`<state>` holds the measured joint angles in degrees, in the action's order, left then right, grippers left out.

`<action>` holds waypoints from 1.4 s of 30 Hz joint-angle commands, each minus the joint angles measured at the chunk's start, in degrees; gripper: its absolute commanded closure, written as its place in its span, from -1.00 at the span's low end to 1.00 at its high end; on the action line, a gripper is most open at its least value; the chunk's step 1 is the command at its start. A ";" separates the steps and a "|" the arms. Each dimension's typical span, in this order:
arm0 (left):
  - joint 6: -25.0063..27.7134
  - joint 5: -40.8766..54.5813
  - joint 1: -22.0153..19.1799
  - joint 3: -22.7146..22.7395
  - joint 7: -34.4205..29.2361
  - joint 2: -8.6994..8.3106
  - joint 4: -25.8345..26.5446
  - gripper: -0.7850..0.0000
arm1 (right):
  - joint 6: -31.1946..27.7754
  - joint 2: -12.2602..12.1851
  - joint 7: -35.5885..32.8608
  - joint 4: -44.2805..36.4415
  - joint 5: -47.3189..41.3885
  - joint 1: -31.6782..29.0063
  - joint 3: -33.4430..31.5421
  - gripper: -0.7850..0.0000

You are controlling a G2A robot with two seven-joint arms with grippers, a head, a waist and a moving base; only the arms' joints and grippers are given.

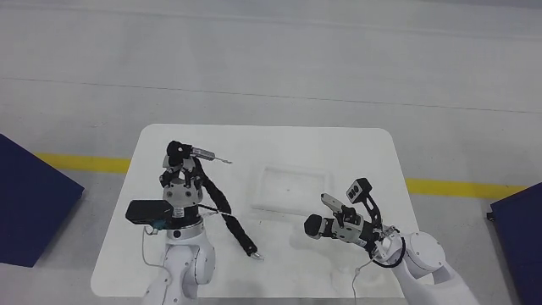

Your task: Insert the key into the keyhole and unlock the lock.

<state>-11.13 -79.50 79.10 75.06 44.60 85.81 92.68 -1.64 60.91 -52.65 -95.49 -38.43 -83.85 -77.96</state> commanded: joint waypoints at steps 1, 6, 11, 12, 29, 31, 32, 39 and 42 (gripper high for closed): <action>0.25 -0.28 -2.00 0.62 -0.87 -0.04 -0.46 1.00 | 0.00 0.00 0.00 0.00 0.00 0.00 0.00 -1.00; 0.71 -0.60 -6.19 1.33 -2.59 -0.02 -3.24 1.00 | 0.00 0.00 0.00 0.00 0.00 0.00 0.00 -1.00; 0.73 -1.31 -9.13 2.19 -4.76 -0.09 -8.77 1.00 | 0.00 0.00 0.00 0.00 0.00 0.00 0.00 -1.00; 0.45 -1.93 -9.26 2.22 -5.27 -0.12 -9.98 1.00 | 0.00 0.00 0.00 0.00 0.00 0.00 0.00 -1.00; -1.92 -21.30 -9.45 1.60 -18.04 -1.69 -32.00 1.00 | 0.00 0.00 0.00 0.00 0.00 0.00 0.00 -1.00; -2.07 -23.64 -10.27 1.44 -19.75 -1.89 -33.93 1.00 | 0.00 0.00 0.00 0.00 0.00 0.00 0.00 -1.00; -2.03 -25.43 -10.68 1.26 -20.73 -2.04 -34.91 1.00 | 0.00 0.00 0.00 0.00 0.00 0.00 0.00 -1.00; 1.53 -34.72 -11.98 0.53 -29.42 -3.07 -37.08 0.71 | 0.00 0.00 0.00 0.00 0.00 0.00 0.00 -1.00; 6.36 -38.12 -11.06 0.70 -36.37 -3.71 -34.57 -1.00 | 0.00 0.00 0.00 0.00 0.00 0.00 0.00 -1.00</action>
<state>-6.53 -116.73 67.49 75.59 11.04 82.30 56.69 -1.64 60.91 -52.65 -95.49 -38.43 -83.85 -77.96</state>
